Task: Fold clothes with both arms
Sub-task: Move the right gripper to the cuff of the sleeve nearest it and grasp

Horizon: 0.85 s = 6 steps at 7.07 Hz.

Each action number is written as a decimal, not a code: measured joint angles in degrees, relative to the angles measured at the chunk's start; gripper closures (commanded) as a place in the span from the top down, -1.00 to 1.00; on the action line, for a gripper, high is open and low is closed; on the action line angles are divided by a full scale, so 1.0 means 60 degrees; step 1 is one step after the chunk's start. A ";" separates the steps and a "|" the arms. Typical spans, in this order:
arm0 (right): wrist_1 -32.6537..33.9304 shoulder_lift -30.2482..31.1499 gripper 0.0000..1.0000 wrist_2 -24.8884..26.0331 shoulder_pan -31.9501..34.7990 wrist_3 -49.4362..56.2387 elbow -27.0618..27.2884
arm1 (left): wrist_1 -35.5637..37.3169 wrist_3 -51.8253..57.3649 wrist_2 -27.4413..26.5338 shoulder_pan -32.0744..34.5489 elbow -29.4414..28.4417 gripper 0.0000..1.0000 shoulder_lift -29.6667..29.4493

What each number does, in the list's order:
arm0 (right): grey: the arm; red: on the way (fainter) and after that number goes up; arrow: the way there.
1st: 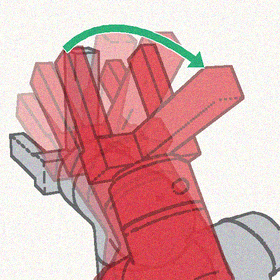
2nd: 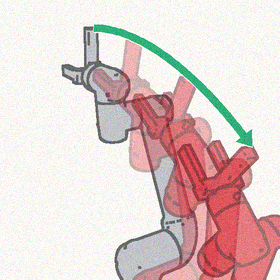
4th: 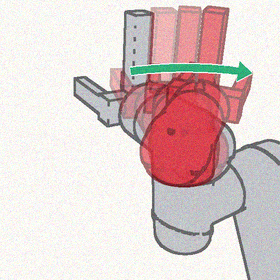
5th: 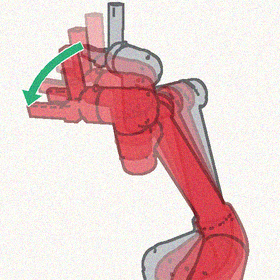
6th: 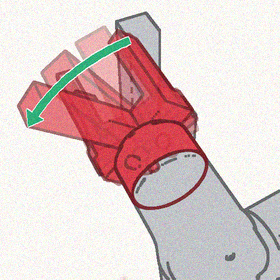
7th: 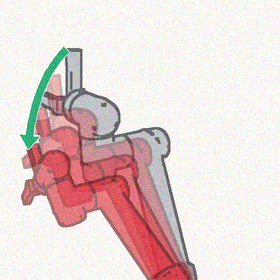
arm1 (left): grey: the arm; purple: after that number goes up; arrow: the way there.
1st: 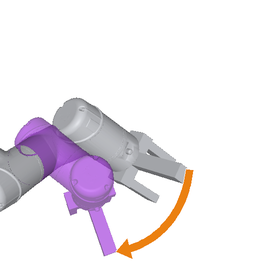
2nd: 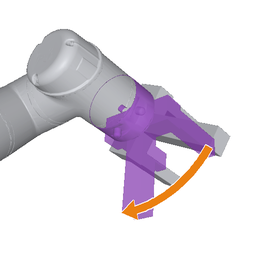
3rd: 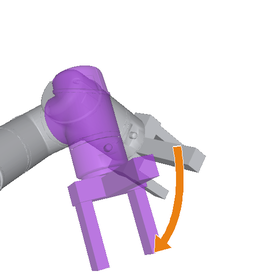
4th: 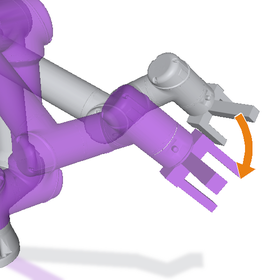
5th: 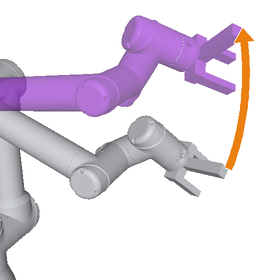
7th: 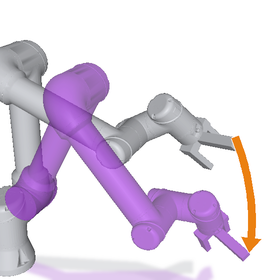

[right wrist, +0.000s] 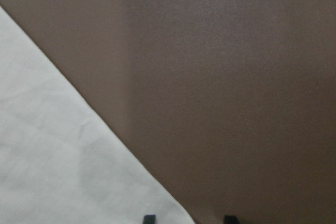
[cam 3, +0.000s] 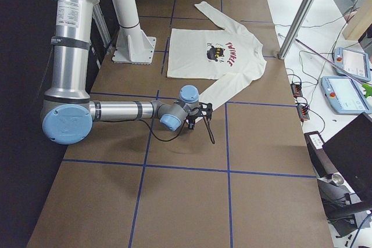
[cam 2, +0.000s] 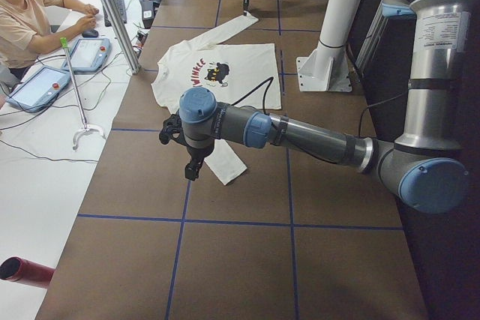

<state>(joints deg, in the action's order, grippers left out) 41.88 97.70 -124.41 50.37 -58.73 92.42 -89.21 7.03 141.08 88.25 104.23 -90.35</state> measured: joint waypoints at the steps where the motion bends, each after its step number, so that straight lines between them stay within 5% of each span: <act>1: -0.0012 0.0076 -1.00 -0.0192 0.0027 -0.0006 0.0074 | -0.0005 -0.0011 0.0006 -0.0001 0.0002 1.00 0.0000; 4: 0.0140 0.0167 -1.00 -0.0903 0.0197 -0.0133 0.0855 | 0.0000 -0.0050 0.0012 0.0001 0.0024 1.00 0.0005; 6: 0.1319 -0.1238 -1.00 -0.1877 0.0834 -0.0834 0.1461 | -0.0013 -0.0269 0.0030 0.0012 0.0034 1.00 0.0013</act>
<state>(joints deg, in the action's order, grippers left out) 49.79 90.27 -135.68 55.38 -63.73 101.18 -89.29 5.41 141.26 88.32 104.44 -90.28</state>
